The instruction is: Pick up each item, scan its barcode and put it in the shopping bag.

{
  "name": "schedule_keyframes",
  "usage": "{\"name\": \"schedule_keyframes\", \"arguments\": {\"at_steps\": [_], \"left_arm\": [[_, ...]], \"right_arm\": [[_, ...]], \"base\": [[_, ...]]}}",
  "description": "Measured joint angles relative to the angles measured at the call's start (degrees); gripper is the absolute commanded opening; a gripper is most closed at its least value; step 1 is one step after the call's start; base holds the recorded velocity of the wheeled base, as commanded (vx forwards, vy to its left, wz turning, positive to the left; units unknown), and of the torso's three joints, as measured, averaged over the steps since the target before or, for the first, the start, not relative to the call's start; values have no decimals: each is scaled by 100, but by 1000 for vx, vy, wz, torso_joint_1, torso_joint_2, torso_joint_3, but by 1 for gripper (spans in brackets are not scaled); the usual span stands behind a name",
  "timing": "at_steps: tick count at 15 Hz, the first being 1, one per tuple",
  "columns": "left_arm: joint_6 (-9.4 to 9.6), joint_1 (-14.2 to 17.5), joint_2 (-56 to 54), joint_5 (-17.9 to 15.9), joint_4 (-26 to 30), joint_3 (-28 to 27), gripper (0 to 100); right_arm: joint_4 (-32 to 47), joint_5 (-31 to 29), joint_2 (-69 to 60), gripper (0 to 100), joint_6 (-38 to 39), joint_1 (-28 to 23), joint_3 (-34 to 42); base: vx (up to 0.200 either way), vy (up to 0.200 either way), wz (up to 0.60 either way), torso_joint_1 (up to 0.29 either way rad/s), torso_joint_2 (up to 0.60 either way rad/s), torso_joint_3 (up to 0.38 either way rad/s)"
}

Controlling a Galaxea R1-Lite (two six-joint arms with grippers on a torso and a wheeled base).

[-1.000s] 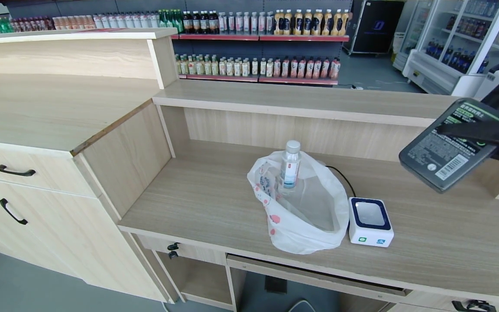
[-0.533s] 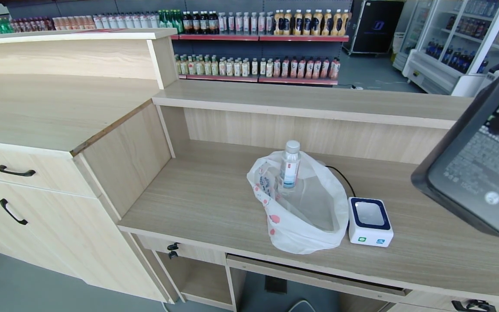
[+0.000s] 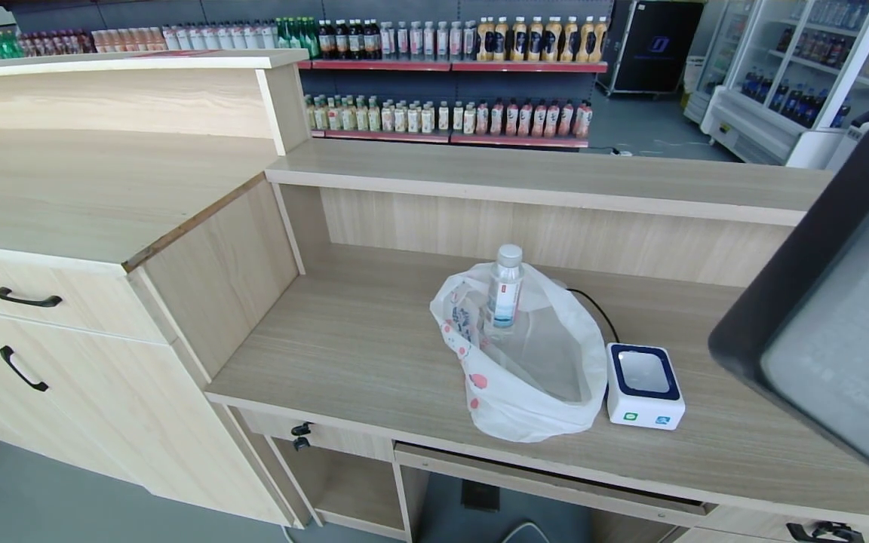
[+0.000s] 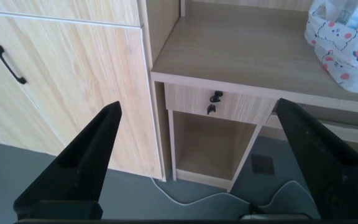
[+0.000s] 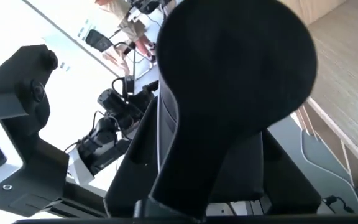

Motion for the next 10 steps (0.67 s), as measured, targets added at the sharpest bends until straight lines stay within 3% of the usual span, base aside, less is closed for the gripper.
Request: {"name": "schedule_keyframes", "arguments": {"at_steps": [10], "left_arm": [[0, 0, 0, -2, 2, 0, 100]], "right_arm": [[85, -185, 240, 0, -204, 133, 160]], "base": [[0, 0, 0, 0, 0, 0]]}}
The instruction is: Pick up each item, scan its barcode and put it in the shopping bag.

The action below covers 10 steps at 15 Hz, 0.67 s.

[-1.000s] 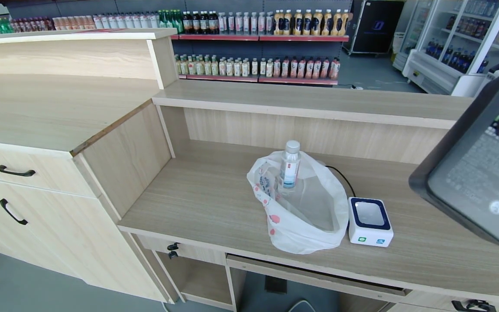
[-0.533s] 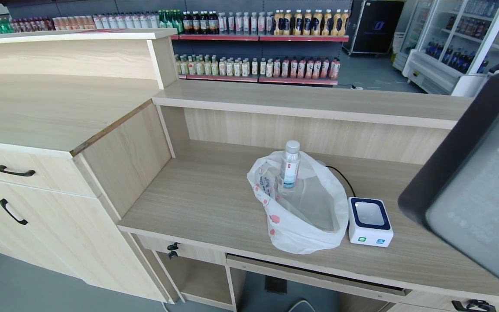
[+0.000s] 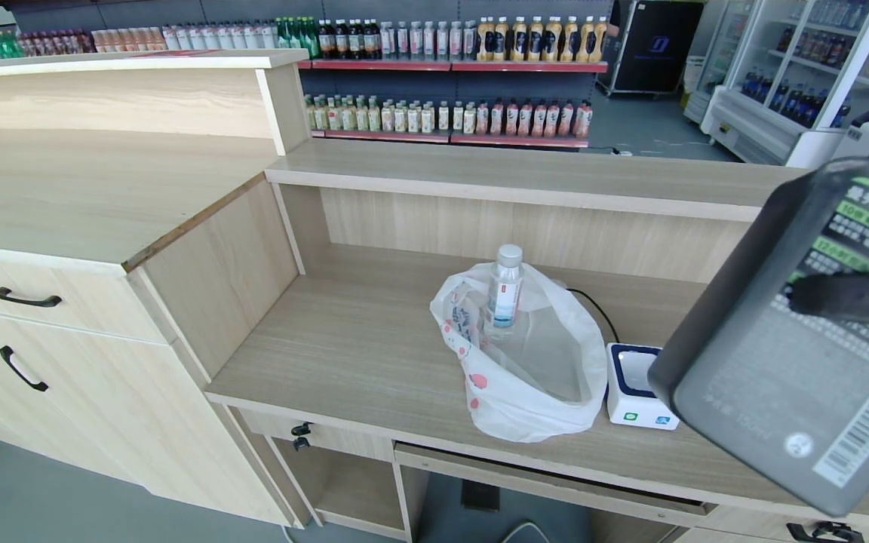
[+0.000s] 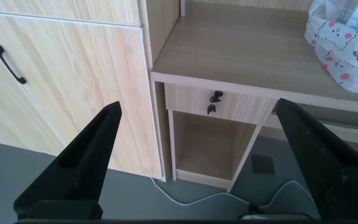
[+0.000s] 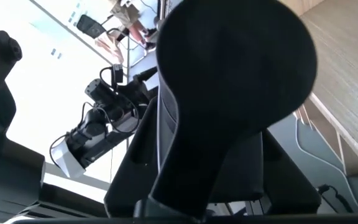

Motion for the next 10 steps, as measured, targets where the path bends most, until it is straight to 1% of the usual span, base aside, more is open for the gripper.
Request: {"name": "schedule_keyframes", "arguments": {"at_steps": [10], "left_arm": [[0, 0, 0, 0, 0, 0, 100]], "right_arm": [[16, 2, -154, 0, -44, -17, 152]], "base": [[0, 0, 0, 0, 0, 0]]}}
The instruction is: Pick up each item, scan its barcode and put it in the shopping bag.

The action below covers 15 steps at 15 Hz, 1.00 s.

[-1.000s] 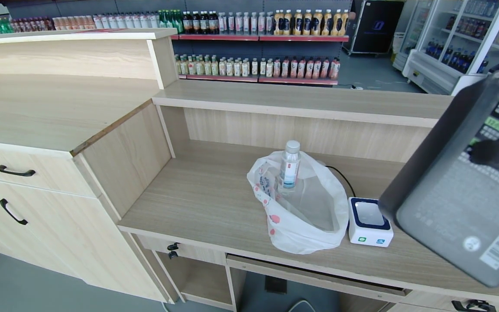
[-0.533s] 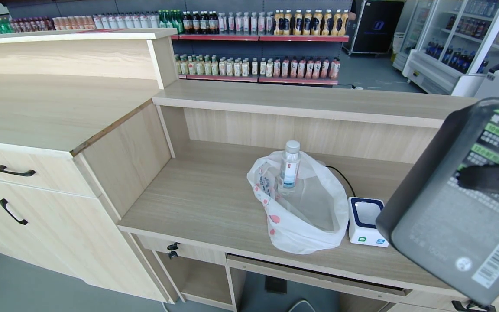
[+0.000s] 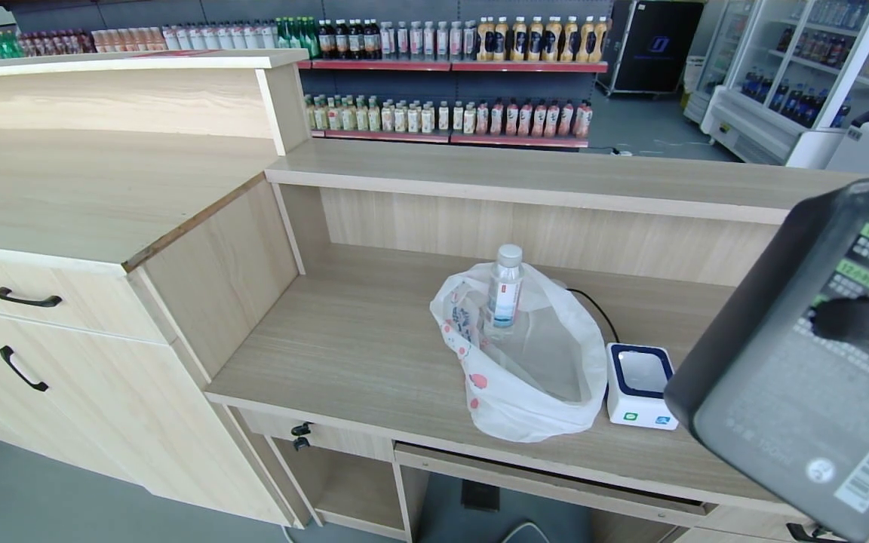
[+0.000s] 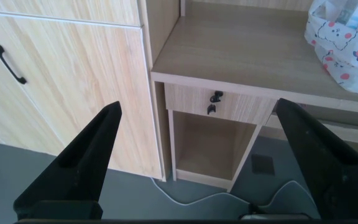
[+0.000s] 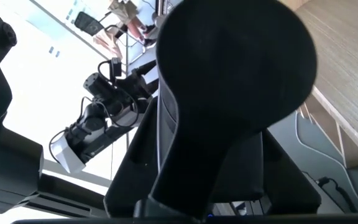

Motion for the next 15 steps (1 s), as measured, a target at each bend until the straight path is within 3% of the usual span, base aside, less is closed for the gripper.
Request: {"name": "schedule_keyframes", "arguments": {"at_steps": [5, 7, 9, 11, 13, 15], "left_arm": [[-2, 0, 0, 0, 0, 0, 100], [-2, 0, 0, 0, 0, 0, 100], [0, 2, 0, 0, 0, 0, 100], [0, 2, 0, 0, 0, 0, 100], [0, -2, 0, 0, 0, 0, 100], [-2, -2, 0, -2, 0, 0, 100]], "right_arm": [[0, -6, -17, 0, -88, -24, 57], [0, -17, -54, 0, -836, -446, 204], [-32, -173, -50, 0, -2039, -1345, 452], [-339, -321, 5, 0, -3841, -2566, 892], [-1657, -386, 140, 0, -6217, -3944, 1676], [-3408, -329, 492, 0, -7663, -5048, 2384]], "base": [[0, 0, 0, 0, 0, 0], [0, 0, 0, 0, 0, 0], [0, 0, 0, 0, 0, 0], [0, 0, 0, 0, 0, 0], [0, 0, 0, 0, 0, 0], [0, 0, 0, 0, 0, 0]]}}
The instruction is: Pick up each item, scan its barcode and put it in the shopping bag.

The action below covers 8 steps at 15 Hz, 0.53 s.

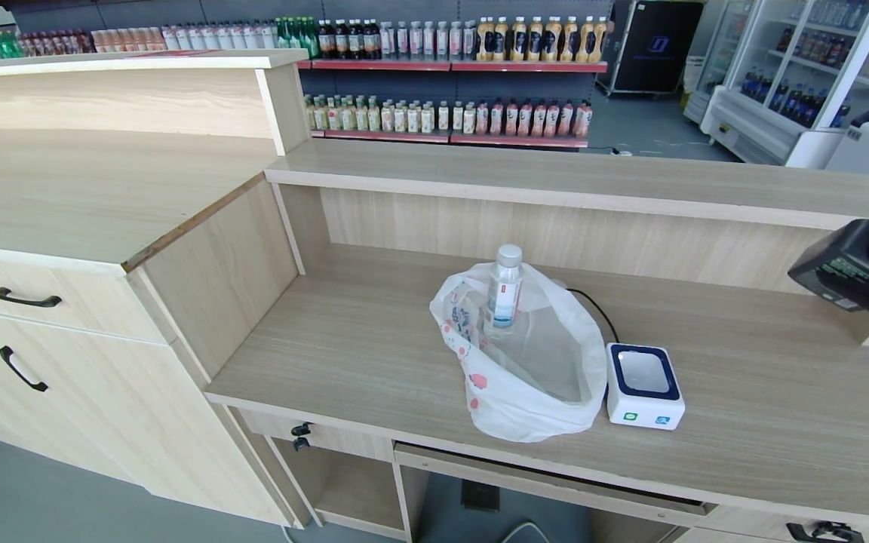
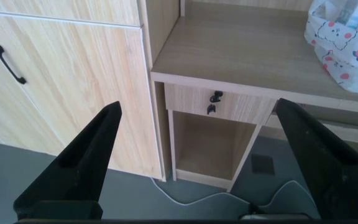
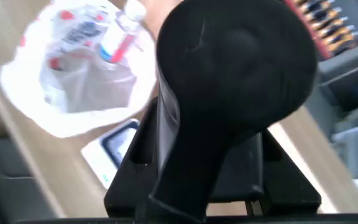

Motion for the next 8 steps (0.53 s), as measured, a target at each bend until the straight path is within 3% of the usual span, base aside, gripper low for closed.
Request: {"name": "schedule_keyframes", "arguments": {"at_steps": [2, 3, 6, 8], "left_arm": [[2, 2, 0, 2, 0, 0, 100], [0, 0, 0, 5, 0, 0, 100], [2, 5, 0, 2, 2, 0, 100], [2, 0, 0, 0, -2, 0, 100]], "right_arm": [[-822, 160, 461, 0, -870, -433, 350], [-945, 193, 629, 0, -1146, -519, 427], [-972, 304, 1034, 0, -2150, -629, 518], [-1062, 591, 1293, 0, -2684, -660, 521]], "base": [[0, 0, 0, 0, 0, 0], [0, 0, 0, 0, 0, 0], [0, 0, 600, 5, 1, 5], [0, 0, 0, 0, 0, 0]]}}
